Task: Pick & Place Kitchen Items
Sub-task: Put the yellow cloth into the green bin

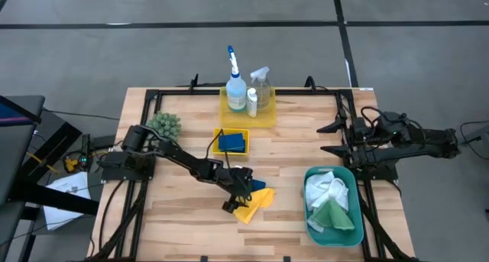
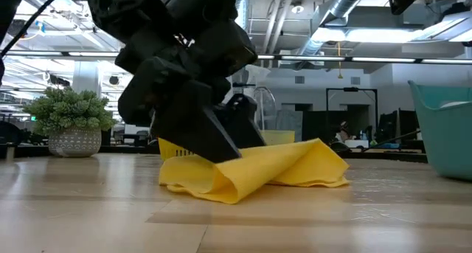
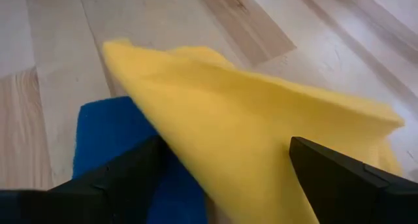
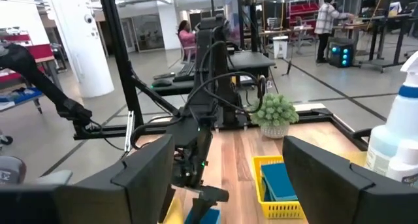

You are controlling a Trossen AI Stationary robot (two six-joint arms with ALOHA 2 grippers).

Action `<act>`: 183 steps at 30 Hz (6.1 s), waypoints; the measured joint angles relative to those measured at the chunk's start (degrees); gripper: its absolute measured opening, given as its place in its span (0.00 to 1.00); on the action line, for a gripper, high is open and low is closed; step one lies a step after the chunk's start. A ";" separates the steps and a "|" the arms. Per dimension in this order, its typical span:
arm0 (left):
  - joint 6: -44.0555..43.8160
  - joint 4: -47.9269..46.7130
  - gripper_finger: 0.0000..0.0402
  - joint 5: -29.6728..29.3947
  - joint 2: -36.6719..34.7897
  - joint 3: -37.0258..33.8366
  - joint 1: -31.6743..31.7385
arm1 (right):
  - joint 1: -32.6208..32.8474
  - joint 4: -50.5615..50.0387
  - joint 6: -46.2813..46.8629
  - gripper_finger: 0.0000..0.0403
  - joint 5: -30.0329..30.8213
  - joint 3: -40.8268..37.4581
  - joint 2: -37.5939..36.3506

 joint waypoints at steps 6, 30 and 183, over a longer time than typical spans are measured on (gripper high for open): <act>0.21 0.97 0.80 0.14 1.15 0.11 0.00 | -0.02 0.48 0.00 0.69 0.00 -0.02 -0.03; 0.40 -0.12 0.13 -0.46 0.49 0.04 0.15 | -0.02 0.50 0.00 0.69 0.01 -0.02 -0.03; 22.44 32.82 0.01 -22.80 -23.07 -4.33 3.98 | 2.60 48.78 -8.57 0.52 -5.90 0.00 39.70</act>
